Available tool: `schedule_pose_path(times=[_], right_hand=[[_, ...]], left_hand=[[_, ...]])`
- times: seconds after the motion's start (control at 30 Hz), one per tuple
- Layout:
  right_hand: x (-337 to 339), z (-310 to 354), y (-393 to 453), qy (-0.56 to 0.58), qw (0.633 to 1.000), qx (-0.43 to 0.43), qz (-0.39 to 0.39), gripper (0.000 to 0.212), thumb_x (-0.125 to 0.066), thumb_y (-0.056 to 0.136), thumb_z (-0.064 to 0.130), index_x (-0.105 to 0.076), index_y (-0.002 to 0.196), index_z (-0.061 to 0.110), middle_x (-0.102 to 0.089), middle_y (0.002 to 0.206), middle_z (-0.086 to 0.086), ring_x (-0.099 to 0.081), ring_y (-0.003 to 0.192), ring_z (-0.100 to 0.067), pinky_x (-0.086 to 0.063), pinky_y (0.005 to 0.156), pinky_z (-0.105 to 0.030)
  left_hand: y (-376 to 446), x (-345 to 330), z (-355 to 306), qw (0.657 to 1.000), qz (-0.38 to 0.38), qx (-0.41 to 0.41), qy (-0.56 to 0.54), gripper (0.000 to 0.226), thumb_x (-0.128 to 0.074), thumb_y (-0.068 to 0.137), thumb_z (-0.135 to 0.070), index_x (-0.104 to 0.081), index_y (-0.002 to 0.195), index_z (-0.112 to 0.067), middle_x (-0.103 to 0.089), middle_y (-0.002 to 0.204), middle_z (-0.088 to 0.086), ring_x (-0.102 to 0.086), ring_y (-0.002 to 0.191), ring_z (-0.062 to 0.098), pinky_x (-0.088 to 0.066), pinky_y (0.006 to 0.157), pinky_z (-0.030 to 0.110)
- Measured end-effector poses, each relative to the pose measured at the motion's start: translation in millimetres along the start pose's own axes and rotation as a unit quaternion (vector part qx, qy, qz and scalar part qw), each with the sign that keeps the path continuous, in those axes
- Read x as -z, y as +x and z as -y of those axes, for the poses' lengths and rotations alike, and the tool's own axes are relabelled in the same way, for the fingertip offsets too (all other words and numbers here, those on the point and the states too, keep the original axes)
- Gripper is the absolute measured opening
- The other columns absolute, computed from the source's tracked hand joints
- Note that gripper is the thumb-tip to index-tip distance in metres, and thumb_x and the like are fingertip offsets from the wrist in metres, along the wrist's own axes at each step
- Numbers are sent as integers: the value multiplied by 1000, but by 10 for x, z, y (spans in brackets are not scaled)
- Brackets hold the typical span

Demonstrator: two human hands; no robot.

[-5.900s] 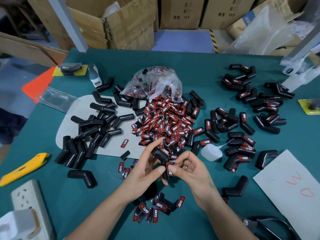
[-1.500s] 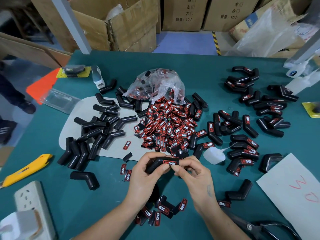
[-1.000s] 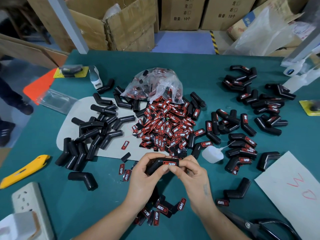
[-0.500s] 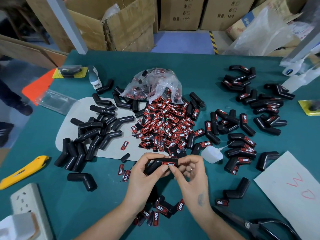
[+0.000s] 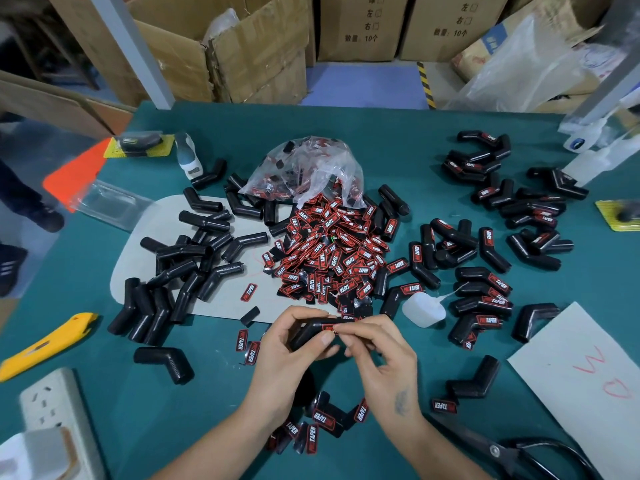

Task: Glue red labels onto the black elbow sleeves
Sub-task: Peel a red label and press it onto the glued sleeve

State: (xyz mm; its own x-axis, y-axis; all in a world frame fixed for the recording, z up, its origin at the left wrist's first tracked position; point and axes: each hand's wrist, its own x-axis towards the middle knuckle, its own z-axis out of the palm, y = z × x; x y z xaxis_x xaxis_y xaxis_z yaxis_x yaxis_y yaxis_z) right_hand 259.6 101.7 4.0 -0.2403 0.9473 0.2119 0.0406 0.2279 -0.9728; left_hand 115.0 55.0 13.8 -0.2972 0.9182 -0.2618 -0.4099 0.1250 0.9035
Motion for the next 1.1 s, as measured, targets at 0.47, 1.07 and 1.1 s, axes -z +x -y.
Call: schedule_pose_path(times=[0.47,1.07,1.1], right_hand=[[43,-17,22,-1,999,-39,6,23,-74,94,5,-82,103,25,-68,95,3,-66,78,-20,-56,73,-26],[67,-59,37,-9,999,-37,14,27,-74,95,9,-80,104,34,-70,97,2,-67,82,-22,-55,74,-27],[71,-63,38,-13,999,-39,14,27,-75,95,10,-80,104,35,-70,97,2,-67,83,-23,-55,75,-27]], left_hand=[[19,31,-23,976,17,-146,161,25,-70,96,-18,-63,108,-38,-70,110,-7,-68,102,7,-53,87,15],[110,123,63,944,27,-246,219,16,-71,96,-15,-76,108,-24,-70,117,-4,-67,115,24,-60,92,36],[112,129,68,945,23,-241,222,15,-71,96,-16,-76,108,-25,-70,117,-4,-67,115,25,-60,92,45]])
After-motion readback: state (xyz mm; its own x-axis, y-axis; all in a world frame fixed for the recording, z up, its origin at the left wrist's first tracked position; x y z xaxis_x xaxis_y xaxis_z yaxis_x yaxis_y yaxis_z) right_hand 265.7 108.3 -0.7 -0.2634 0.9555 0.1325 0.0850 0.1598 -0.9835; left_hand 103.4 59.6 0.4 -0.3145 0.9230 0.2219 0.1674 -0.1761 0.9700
